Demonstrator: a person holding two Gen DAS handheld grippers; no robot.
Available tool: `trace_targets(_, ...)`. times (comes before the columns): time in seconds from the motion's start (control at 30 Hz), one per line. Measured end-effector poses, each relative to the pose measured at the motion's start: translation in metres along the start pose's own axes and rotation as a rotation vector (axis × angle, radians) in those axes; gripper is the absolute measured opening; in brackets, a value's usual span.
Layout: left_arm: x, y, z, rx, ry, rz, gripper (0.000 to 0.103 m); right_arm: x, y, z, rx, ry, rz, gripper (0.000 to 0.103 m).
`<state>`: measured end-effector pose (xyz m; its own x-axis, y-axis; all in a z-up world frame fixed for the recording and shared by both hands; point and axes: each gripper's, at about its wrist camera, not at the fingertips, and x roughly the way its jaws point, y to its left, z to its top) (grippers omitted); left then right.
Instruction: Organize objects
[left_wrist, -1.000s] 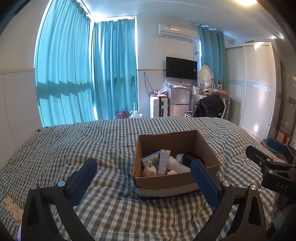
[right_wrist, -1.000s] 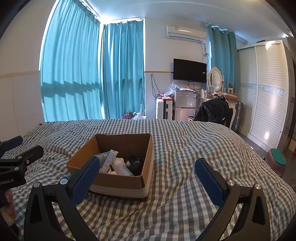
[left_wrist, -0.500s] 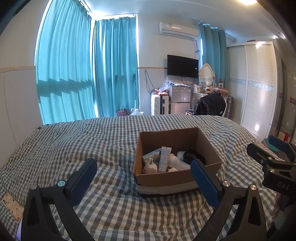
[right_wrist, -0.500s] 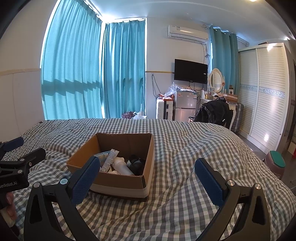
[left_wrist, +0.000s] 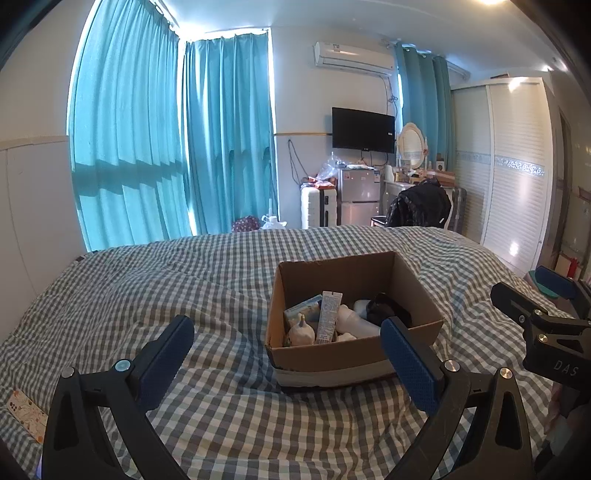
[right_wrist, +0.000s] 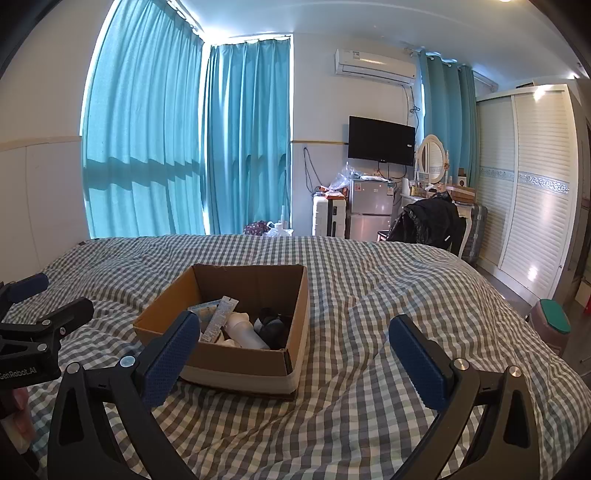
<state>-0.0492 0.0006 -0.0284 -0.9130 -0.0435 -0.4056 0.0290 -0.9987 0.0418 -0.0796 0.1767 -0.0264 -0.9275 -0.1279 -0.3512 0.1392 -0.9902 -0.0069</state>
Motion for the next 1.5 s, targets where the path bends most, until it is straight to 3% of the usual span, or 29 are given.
trace_targets(1.5,0.0003,0.0054,-0.008,-0.008,0.006,0.028,0.103,0.0031,0.0034,-0.0039,-0.01,0.013,-0.002,0.103)
